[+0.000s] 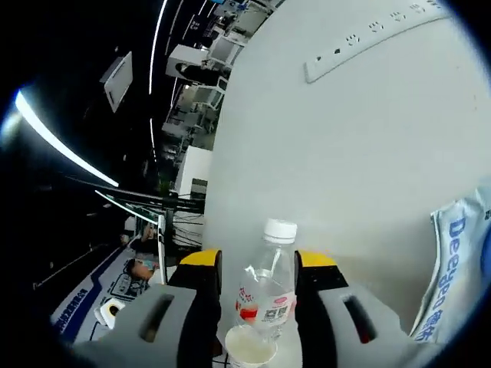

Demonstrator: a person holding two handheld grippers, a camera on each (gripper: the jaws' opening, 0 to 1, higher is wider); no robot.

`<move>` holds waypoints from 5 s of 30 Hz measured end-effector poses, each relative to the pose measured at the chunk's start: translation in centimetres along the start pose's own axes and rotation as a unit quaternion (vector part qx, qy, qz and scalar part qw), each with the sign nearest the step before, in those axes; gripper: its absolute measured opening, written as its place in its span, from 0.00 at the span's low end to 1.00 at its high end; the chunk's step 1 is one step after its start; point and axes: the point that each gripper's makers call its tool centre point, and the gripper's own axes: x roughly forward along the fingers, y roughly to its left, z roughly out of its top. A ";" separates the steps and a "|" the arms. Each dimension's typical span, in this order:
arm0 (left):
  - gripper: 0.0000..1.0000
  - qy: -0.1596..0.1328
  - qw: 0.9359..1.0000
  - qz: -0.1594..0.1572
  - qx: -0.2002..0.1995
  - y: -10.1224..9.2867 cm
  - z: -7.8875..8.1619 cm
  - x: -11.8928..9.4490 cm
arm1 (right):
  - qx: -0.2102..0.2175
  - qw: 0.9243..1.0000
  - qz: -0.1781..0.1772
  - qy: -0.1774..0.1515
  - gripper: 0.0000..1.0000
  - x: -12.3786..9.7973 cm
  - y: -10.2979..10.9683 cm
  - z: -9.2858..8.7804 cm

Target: Arrange the tabletop items into an orderly group along one side of the table until the central work area is clear of visible clutter.

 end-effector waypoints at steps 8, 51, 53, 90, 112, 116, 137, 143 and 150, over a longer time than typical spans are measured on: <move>0.73 -0.007 1.000 -0.005 -0.013 1.0 -0.1 0.1 | 0.002 1.000 -0.013 0.001 0.37 1.0 -0.9 0.1; 0.71 -0.010 0.999 -0.023 -0.021 4.2 -0.3 1.5 | 0.024 0.999 0.024 -0.001 0.20 5.0 -2.1 0.4; 0.71 -0.006 0.999 -0.025 -0.019 4.5 -0.3 1.7 | 0.022 0.999 0.024 -0.003 0.20 5.1 -2.2 0.6; 0.60 0.185 0.960 -0.208 0.023 5.2 -2.4 14.4 | -0.096 0.993 0.054 -0.046 0.18 3.0 2.5 1.6; 0.41 0.164 0.951 -0.238 0.113 3.7 -1.1 14.3 | -0.215 0.973 0.063 -0.062 0.18 0.7 6.2 2.6; 0.40 0.151 0.948 -0.239 0.143 3.5 0.1 14.6 | -0.273 0.958 0.059 -0.068 0.18 0.0 7.7 2.6; 0.38 0.078 0.923 -0.239 0.291 1.7 3.2 16.3 | -0.548 0.825 0.028 -0.133 0.18 -2.1 11.4 2.5; 0.38 0.065 0.920 -0.243 0.301 1.7 3.3 16.5 | -0.576 0.804 0.017 -0.145 0.19 -2.0 11.5 2.1; 0.38 0.069 0.910 -0.251 0.324 1.9 2.7 16.3 | -0.600 0.785 -0.001 -0.154 0.18 -2.0 11.1 1.4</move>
